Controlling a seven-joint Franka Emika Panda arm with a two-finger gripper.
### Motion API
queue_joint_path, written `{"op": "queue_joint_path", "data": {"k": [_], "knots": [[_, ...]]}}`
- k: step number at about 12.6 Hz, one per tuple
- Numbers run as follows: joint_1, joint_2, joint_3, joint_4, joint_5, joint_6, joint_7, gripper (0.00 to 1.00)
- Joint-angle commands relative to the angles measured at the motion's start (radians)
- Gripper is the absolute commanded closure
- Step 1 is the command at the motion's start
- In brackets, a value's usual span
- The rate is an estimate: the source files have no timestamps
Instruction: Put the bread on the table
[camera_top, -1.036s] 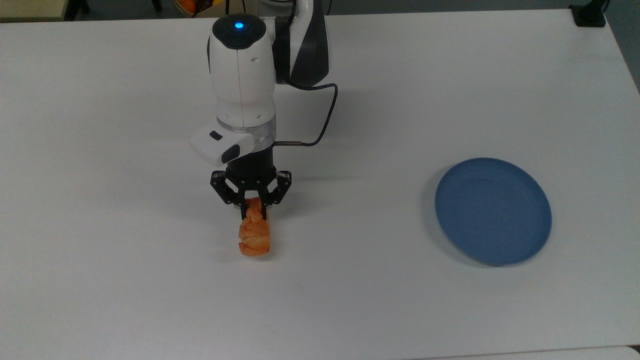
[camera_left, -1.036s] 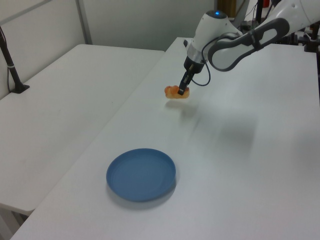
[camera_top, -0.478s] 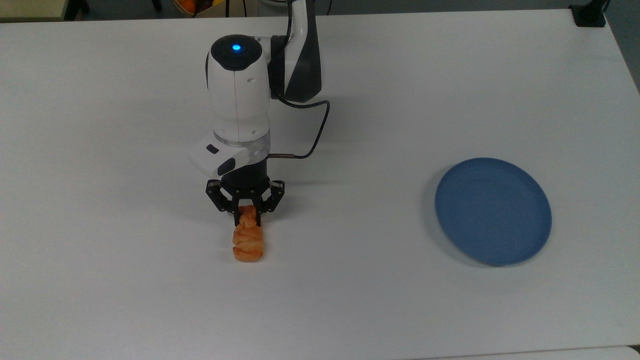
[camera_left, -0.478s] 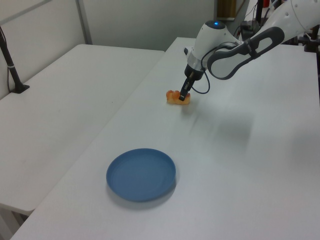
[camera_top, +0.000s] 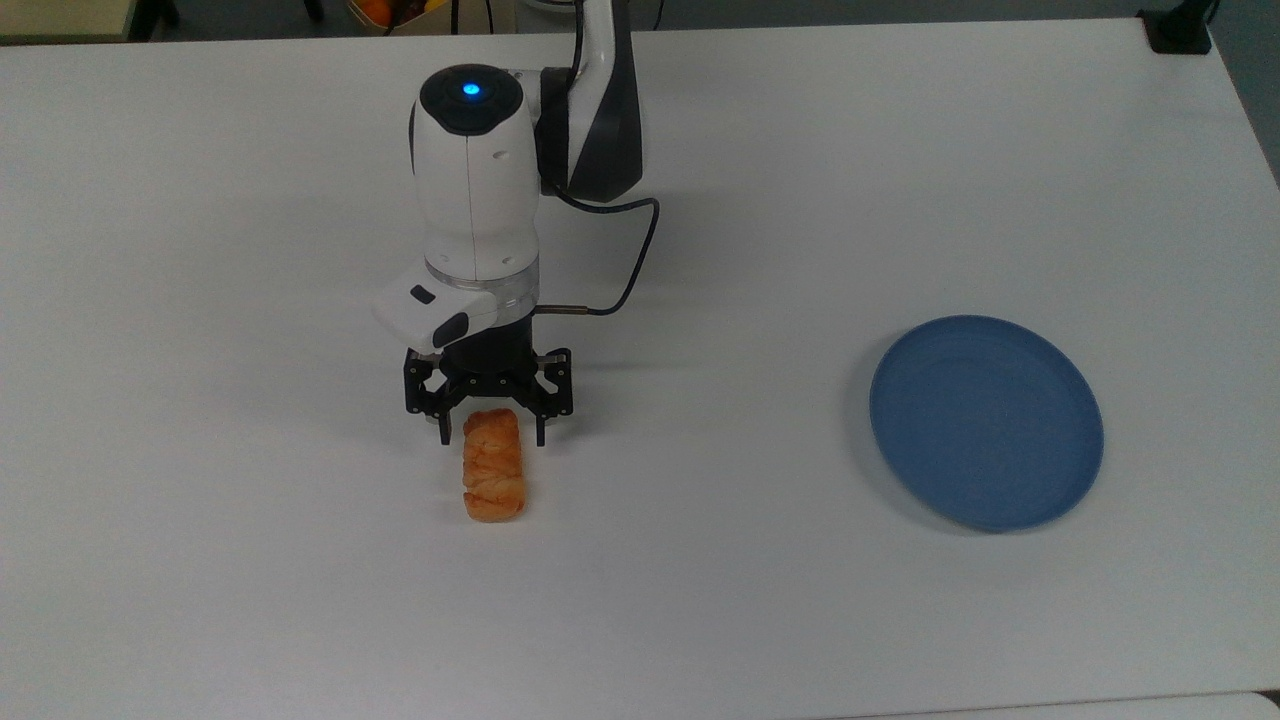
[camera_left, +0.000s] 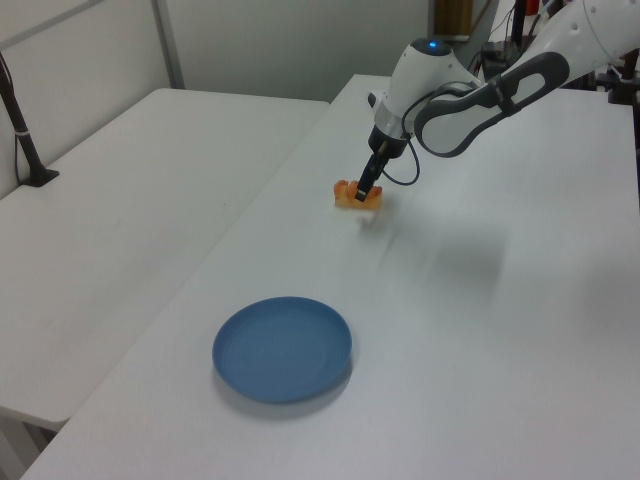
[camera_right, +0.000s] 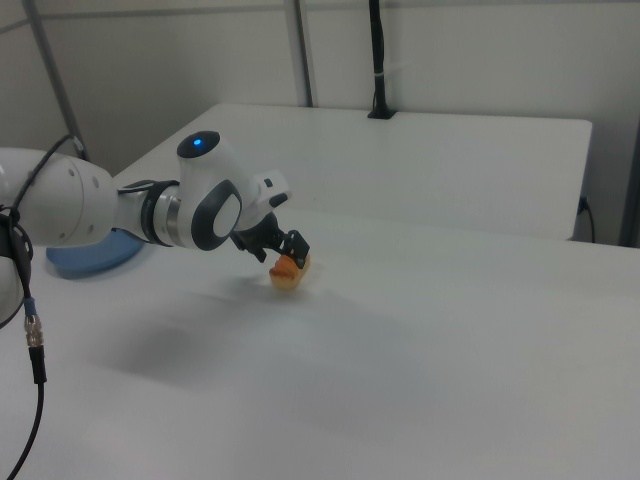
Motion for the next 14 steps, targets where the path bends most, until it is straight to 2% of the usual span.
{"op": "queue_joint_path", "data": {"k": [1,5,7,8,10,14], "knots": [[0.007,-0.110,-0.011,-0.013,0.007,-0.139,0.000,0.00],[0.004,-0.320,-0.011,-0.007,0.039,-0.508,0.003,0.00],[-0.019,-0.429,-0.011,-0.007,0.083,-0.688,0.006,0.00],[-0.034,-0.486,-0.013,-0.007,0.111,-0.781,0.026,0.00],[-0.040,-0.572,-0.010,-0.005,0.105,-0.964,0.145,0.00],[-0.028,-0.650,0.015,0.009,0.114,-1.098,0.192,0.00]]}}
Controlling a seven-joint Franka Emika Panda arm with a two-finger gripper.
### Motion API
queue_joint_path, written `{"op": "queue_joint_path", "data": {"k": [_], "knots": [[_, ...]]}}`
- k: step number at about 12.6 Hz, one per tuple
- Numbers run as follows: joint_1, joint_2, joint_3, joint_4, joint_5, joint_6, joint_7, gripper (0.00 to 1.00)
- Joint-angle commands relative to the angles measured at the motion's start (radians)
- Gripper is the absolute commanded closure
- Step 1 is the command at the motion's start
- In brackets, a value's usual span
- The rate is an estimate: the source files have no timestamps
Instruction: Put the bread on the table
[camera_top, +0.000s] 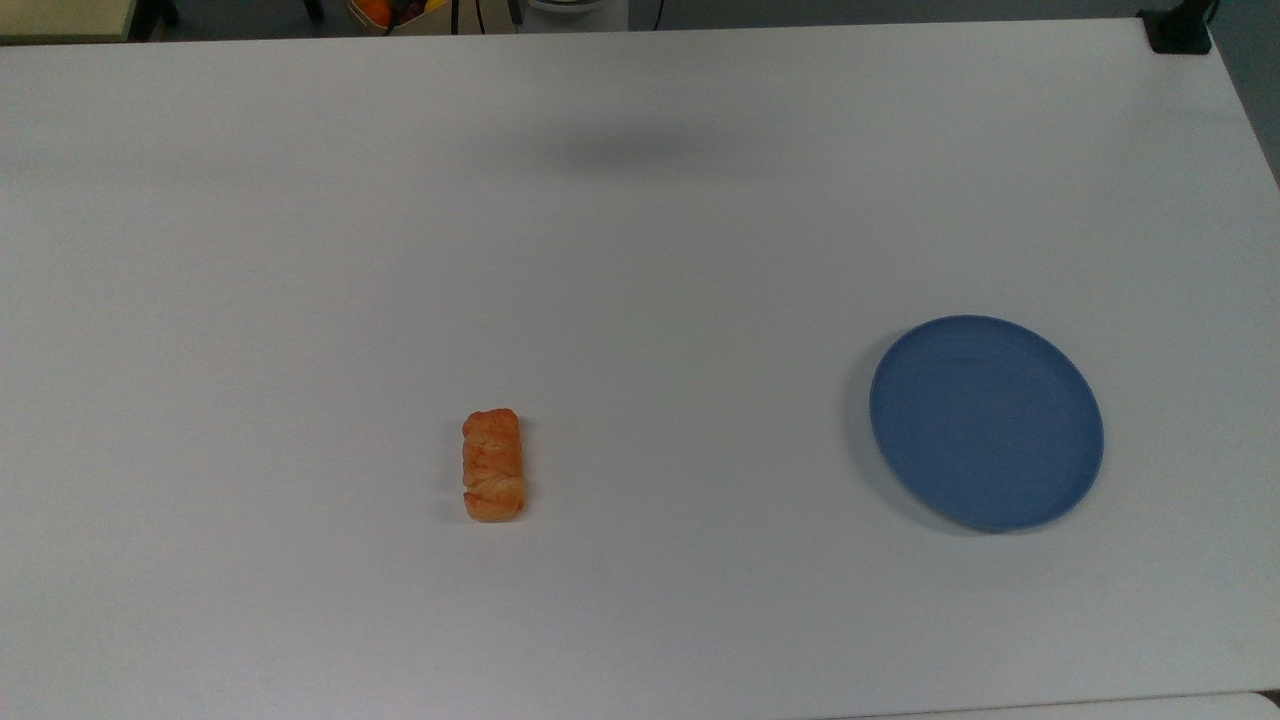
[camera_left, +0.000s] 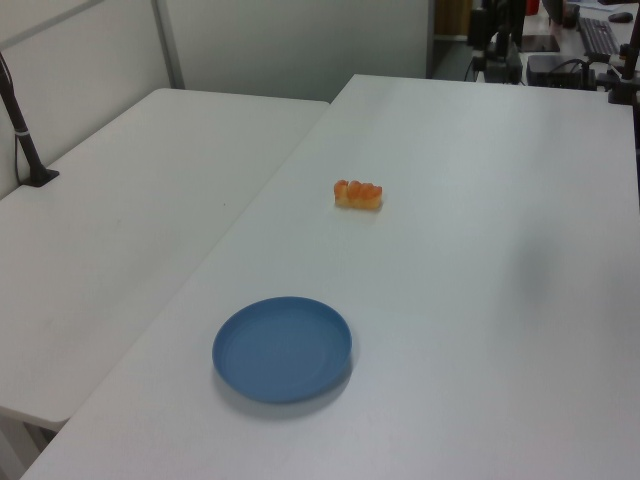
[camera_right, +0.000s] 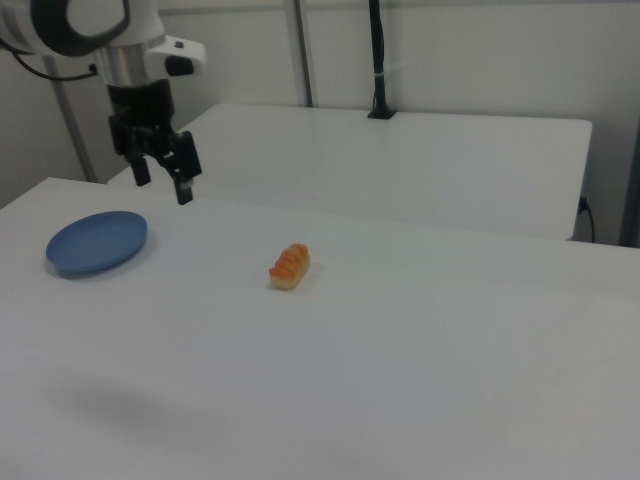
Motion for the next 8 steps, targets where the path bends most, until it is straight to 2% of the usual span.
{"op": "queue_joint_path", "data": {"k": [1,5,8], "knots": [[0.005,-0.077,0.043,-0.031,0.024,-0.052,0.036,0.00],[0.004,-0.106,0.104,-0.081,0.028,-0.025,0.023,0.00],[0.012,-0.104,0.104,-0.119,0.026,0.089,-0.003,0.00]]}}
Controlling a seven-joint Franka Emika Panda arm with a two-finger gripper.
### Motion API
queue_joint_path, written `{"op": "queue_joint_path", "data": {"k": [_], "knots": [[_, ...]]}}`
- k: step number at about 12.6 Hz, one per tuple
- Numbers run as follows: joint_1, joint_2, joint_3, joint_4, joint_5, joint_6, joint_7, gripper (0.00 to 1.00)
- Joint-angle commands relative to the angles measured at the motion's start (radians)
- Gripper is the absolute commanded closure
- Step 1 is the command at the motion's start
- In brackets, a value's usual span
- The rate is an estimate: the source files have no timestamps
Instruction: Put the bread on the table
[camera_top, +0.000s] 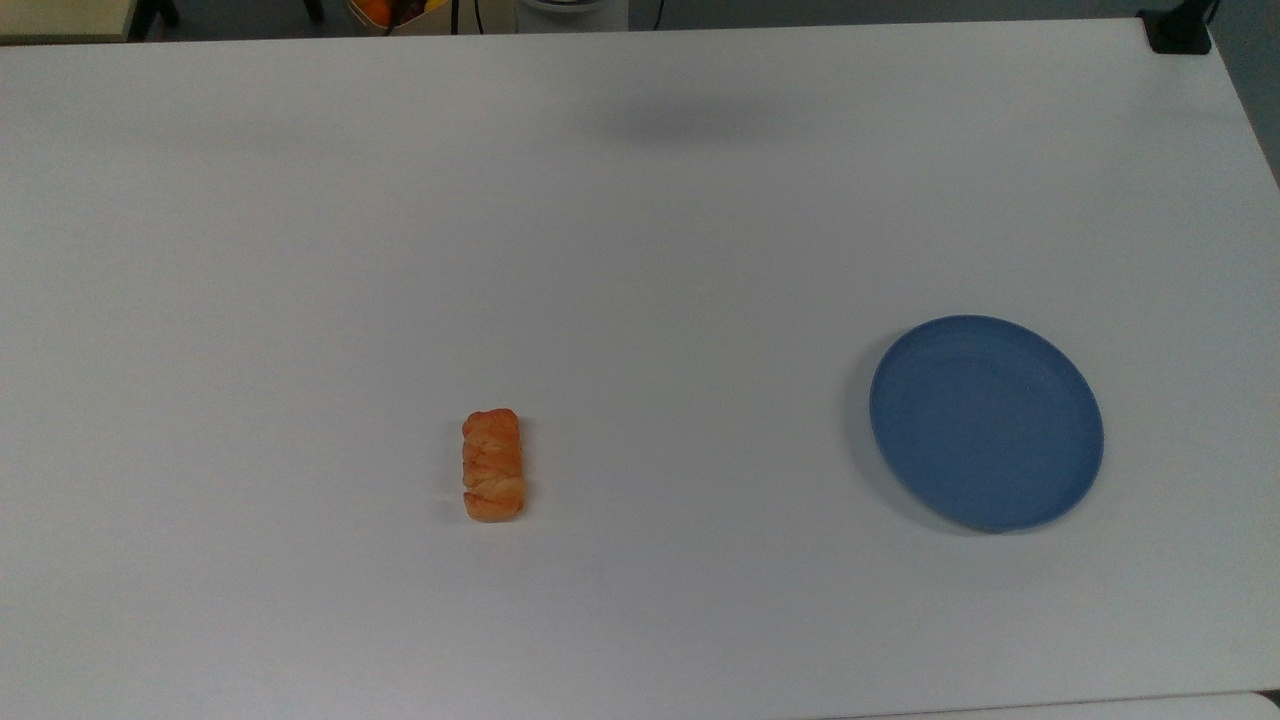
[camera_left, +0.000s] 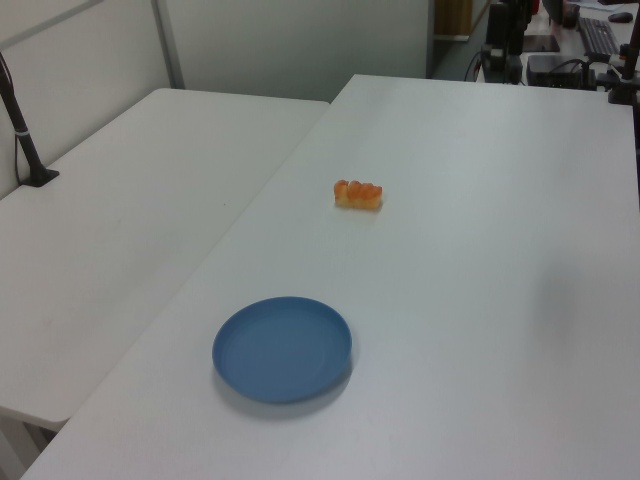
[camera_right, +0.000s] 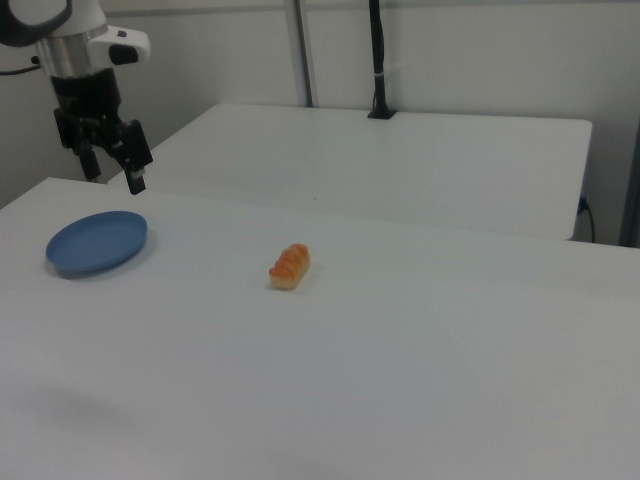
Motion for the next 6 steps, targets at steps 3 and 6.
{"op": "queue_joint_path", "data": {"k": [3,6], "knots": [[0.009,-0.009,-0.017,-0.079,0.017,0.205,-0.160,0.00],[0.006,-0.015,-0.018,-0.093,0.018,0.197,-0.253,0.00]]}}
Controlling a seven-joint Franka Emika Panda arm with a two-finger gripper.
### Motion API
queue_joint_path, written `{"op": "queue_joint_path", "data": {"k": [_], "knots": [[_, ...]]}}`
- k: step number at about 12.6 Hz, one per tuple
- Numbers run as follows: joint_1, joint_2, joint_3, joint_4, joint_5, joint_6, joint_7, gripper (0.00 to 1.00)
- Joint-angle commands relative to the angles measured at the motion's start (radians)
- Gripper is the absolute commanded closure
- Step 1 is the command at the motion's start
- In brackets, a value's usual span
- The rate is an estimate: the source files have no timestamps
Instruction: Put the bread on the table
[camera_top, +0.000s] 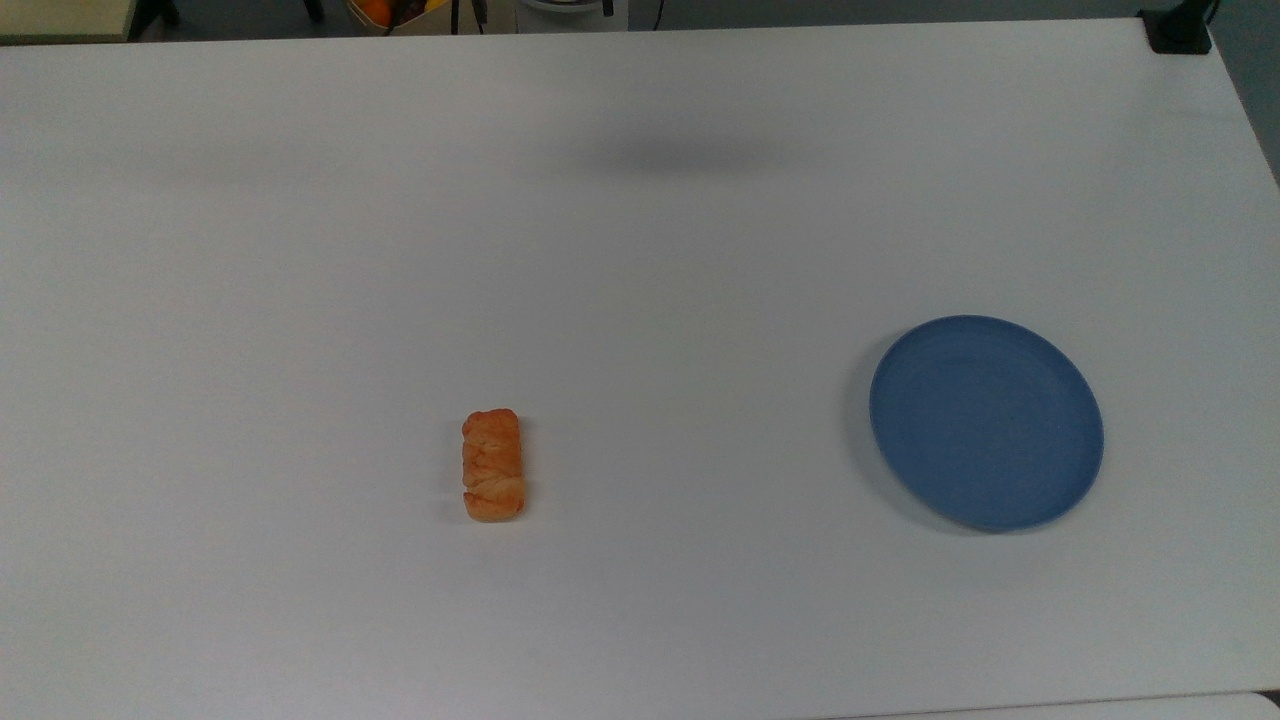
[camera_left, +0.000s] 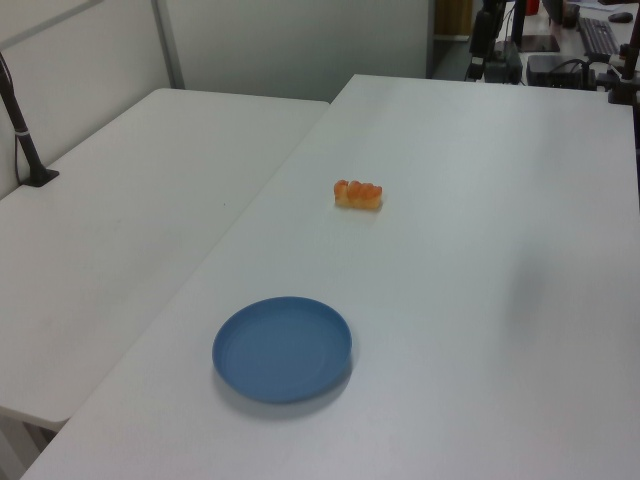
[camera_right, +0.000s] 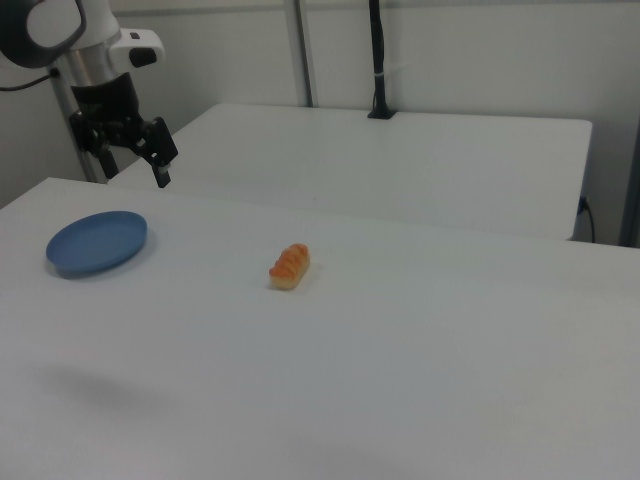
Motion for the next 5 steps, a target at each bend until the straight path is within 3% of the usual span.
{"op": "queue_joint_path", "data": {"k": [1,5], "knots": [[0.008,-0.024,-0.014,-0.037,0.017,0.023,-0.054,0.00],[0.011,-0.026,-0.014,-0.035,0.017,0.017,-0.049,0.00]]}}
